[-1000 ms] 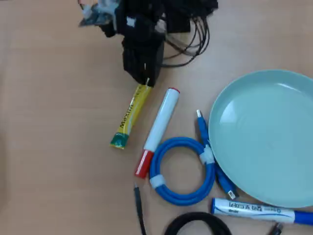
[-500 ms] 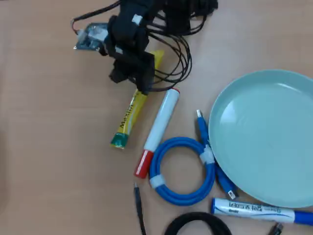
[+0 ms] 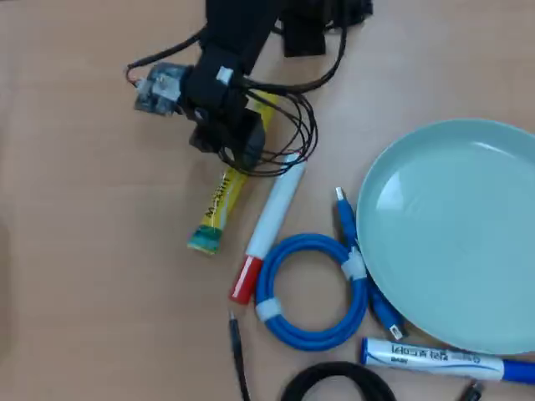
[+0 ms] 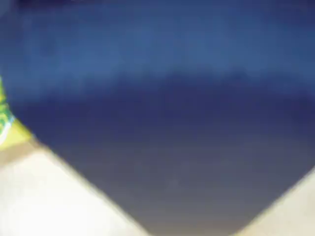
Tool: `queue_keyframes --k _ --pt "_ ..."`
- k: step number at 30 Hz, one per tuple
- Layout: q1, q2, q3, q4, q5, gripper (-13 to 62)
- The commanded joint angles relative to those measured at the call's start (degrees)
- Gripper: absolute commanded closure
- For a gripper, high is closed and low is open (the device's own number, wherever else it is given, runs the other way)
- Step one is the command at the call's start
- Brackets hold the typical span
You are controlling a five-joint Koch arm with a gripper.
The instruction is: Pick up the yellow coffee stick, then put it in the green bowl
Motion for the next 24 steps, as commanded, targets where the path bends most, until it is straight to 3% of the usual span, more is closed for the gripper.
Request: queue_keyframes --k 1,15,24 --pt "-0.1 0.1 -1.2 1.0 -0.1 10.9" --pt "-4.2 -1.3 1.7 0.8 -0.2 11.1" --pt "-4.7 -1.9 2.7 -3.3 -2.5 17.4"
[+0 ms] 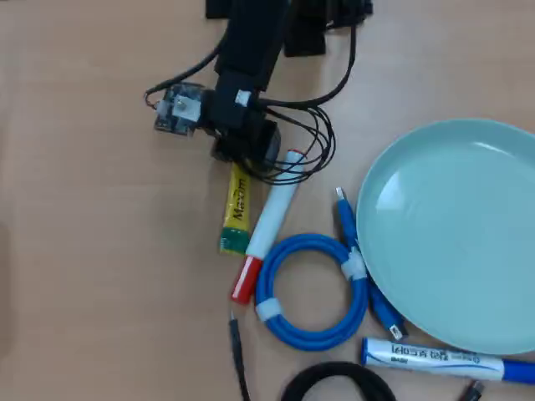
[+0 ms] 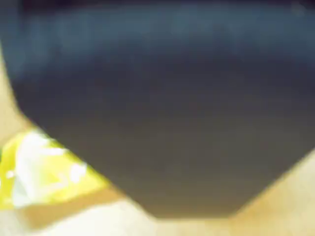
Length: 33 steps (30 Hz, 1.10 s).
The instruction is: Pick up the yellow coffee stick, then put it in the green bowl
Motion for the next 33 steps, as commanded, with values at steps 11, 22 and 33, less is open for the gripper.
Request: queue_keyframes --k 11,22,33 --pt "0.4 0.4 1.8 -3.2 -6.4 54.8" --pt "-0.1 12.0 1.9 -2.8 -14.2 57.0" --pt "-0.5 29.2 -1.3 -3.3 -15.6 57.0"
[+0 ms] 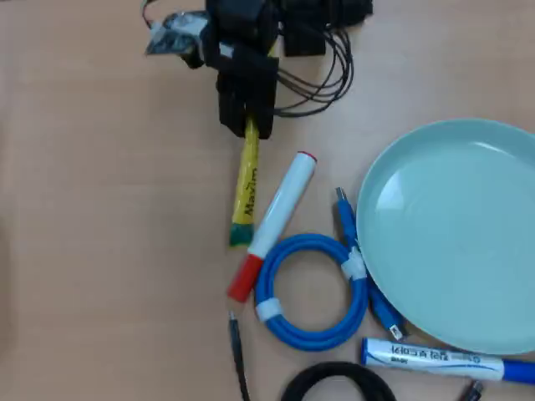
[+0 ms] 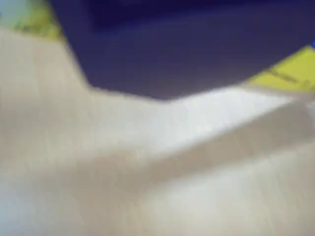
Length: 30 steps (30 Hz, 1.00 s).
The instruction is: Pick up the yellow coffee stick, then put it in the green bowl
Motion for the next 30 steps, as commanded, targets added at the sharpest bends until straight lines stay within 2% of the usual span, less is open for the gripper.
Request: queue_keyframes --k 1,11,22,30 --pt "-0.9 4.2 -5.4 -0.8 -1.8 57.0" --pt "-8.9 7.4 -14.8 -0.3 -3.7 57.0" --pt "-26.0 7.2 -18.5 -1.1 -16.8 57.0" --pt "-38.0 6.9 -23.9 -0.4 -17.2 57.0"
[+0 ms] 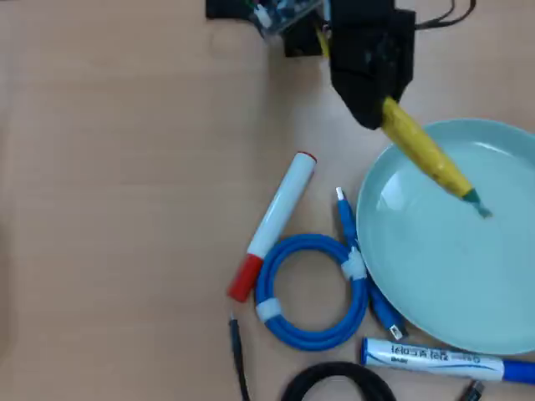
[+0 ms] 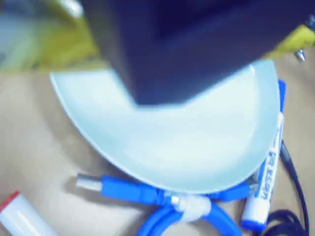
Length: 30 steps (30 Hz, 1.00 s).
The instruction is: Pick up the yellow coffee stick, then put it in the green bowl
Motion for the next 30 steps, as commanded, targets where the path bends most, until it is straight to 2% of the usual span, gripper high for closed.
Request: queue_keyframes --k 1,10,30 --pt "-3.4 2.6 -5.2 -0.6 0.1 57.0" --pt "-14.5 1.1 -6.5 -3.1 0.2 57.0" --pt "-22.0 -29.4 -33.0 -6.2 -4.1 57.1"
